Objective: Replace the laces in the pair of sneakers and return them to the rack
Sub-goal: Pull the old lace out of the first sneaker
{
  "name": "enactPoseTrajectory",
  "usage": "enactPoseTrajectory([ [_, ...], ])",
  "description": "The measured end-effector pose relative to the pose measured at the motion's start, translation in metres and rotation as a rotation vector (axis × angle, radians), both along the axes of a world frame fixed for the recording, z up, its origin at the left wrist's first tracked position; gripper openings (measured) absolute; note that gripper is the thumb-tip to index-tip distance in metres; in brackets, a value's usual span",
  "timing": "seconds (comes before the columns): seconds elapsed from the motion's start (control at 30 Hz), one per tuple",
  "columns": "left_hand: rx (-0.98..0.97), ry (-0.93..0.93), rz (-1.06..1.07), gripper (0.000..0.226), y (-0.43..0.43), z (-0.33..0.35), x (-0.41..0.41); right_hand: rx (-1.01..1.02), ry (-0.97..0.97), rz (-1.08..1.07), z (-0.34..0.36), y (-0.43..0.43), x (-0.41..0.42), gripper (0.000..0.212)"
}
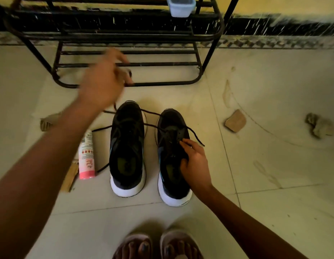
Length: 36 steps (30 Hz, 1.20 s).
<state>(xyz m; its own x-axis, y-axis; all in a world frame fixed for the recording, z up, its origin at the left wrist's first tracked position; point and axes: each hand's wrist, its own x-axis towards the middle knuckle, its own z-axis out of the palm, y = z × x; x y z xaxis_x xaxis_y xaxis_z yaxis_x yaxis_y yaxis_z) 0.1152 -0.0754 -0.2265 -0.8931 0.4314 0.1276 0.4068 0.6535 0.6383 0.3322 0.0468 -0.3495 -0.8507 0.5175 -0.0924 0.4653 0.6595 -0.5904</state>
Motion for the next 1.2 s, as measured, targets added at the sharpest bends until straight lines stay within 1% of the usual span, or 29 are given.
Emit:
enactPoseTrajectory([
  [0.07,-0.169,-0.137,-0.205,0.034,0.012,-0.030,0.026,-0.002,-0.003,0.006,0.000,0.000,0.000,0.052],
  [0.1,-0.228,-0.162,-0.285,0.033,0.017,-0.044,0.041,-0.002,-0.002,0.008,0.000,0.000,0.000,0.052],
  [0.17,-0.369,-0.177,-0.365,0.029,0.022,-0.067,0.057,0.001,0.003,0.009,0.000,0.001,-0.001,0.051],
  [0.2,-0.438,-0.167,-0.387,0.029,0.024,-0.076,0.062,0.004,0.005,0.009,-0.001,0.001,-0.001,0.051],
  [0.27,-0.554,-0.075,-0.440,0.033,0.026,-0.087,0.068,0.001,0.009,0.004,-0.001,0.001,-0.001,0.051],
  [0.33,-0.588,0.021,-0.450,0.031,0.026,-0.090,0.070,-0.002,0.010,0.007,-0.001,0.001,0.000,0.051],
  [0.47,-0.445,0.040,-0.335,0.020,0.023,-0.083,0.062,0.008,0.025,0.017,-0.003,0.002,-0.001,0.050],
  [0.57,-0.265,0.122,-0.211,0.017,0.018,-0.072,0.052,-0.008,0.030,0.012,-0.004,0.002,0.000,0.050],
  [0.63,-0.149,0.117,-0.187,0.016,0.015,-0.062,0.046,-0.028,0.016,0.042,-0.005,0.005,0.001,0.051],
  [0.7,-0.064,0.033,-0.243,0.017,0.015,-0.052,0.045,-0.072,0.003,0.081,-0.002,0.012,0.001,0.052],
  [0.77,-0.006,-0.041,-0.306,0.018,0.018,-0.043,0.049,-0.176,0.030,0.050,0.006,0.022,-0.003,0.052],
  [0.83,0.005,-0.064,-0.389,0.020,0.021,-0.035,0.054,-0.294,0.142,-0.036,0.018,0.032,-0.007,0.049],
  [0.9,-0.012,-0.099,-0.502,0.023,0.023,-0.024,0.057,-0.281,0.314,-0.069,0.032,0.041,-0.013,0.044],
  [0.93,-0.026,-0.132,-0.560,0.023,0.025,-0.017,0.059,-0.263,0.380,-0.049,0.040,0.045,-0.016,0.044],
  [1.0,-0.057,-0.181,-0.660,0.021,0.027,-0.003,0.064,-0.257,0.420,0.055,0.056,0.050,-0.025,0.050],
  [1.03,-0.057,-0.179,-0.700,0.022,0.029,0.003,0.066,-0.279,0.407,0.124,0.064,0.050,-0.030,0.054],
  [1.1,-0.020,-0.151,-0.737,0.021,0.030,0.013,0.068,-0.407,0.394,0.235,0.074,0.048,-0.039,0.059],
  [1.13,0.009,-0.154,-0.735,0.021,0.029,0.016,0.068,-0.494,0.409,0.258,0.077,0.045,-0.043,0.056],
  [1.17,0.059,-0.187,-0.719,0.022,0.028,0.020,0.067,-0.565,0.435,0.261,0.080,0.043,-0.045,0.049],
  [1.2,0.149,-0.251,-0.688,0.023,0.026,0.023,0.066,-0.609,0.471,0.245,0.081,0.041,-0.046,0.038],
])
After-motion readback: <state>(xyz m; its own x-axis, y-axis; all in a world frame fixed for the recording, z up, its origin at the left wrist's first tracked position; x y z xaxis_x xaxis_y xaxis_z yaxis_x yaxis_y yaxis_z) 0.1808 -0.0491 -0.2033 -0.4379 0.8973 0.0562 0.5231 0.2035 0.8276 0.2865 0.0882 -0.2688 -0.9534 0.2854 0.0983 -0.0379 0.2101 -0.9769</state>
